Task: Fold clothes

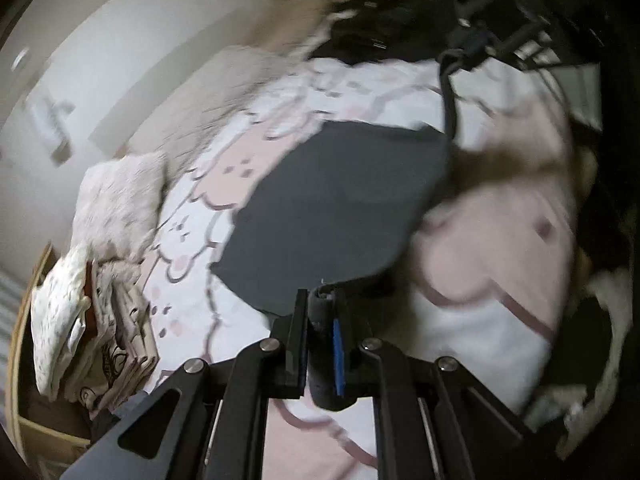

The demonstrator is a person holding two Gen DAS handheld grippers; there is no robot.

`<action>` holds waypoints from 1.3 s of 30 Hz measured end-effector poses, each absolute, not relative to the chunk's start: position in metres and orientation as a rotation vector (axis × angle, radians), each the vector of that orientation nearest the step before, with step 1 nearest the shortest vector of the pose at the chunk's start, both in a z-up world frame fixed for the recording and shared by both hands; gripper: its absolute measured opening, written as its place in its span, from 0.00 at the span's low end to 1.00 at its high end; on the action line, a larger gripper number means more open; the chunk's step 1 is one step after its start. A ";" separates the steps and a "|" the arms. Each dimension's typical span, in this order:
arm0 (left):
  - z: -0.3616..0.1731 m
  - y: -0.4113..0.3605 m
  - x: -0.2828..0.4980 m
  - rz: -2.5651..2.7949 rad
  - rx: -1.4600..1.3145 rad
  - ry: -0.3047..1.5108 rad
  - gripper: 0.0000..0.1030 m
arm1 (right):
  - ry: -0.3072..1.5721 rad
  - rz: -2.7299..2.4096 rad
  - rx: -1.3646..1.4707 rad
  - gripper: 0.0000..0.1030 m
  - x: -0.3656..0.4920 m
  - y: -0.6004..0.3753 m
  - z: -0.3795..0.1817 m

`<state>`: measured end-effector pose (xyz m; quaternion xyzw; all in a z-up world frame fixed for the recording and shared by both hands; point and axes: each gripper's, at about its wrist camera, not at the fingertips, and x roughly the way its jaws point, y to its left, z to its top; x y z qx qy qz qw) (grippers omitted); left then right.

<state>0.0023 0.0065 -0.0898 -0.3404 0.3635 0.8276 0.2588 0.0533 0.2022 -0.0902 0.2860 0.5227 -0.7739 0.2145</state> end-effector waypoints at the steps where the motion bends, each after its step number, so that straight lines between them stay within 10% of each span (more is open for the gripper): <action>1: -0.084 0.005 -0.010 2.270 -0.934 0.950 0.10 | 1.413 -2.174 0.811 0.05 0.034 0.202 -0.083; 23: -0.163 0.015 -0.269 2.113 -1.171 0.848 0.10 | 1.045 -2.193 1.197 0.05 -0.248 0.198 -0.160; 28: -0.179 0.006 -0.281 2.135 -1.220 0.751 0.70 | 0.973 -2.170 1.260 0.05 -0.269 0.199 -0.184; 36: -0.159 -0.030 -0.276 2.212 -1.296 0.542 0.70 | 0.791 -2.248 1.365 0.07 -0.282 0.207 -0.185; 39: -0.142 -0.046 -0.259 2.244 -1.291 0.503 0.70 | 0.670 -2.303 1.392 0.76 -0.283 0.220 -0.172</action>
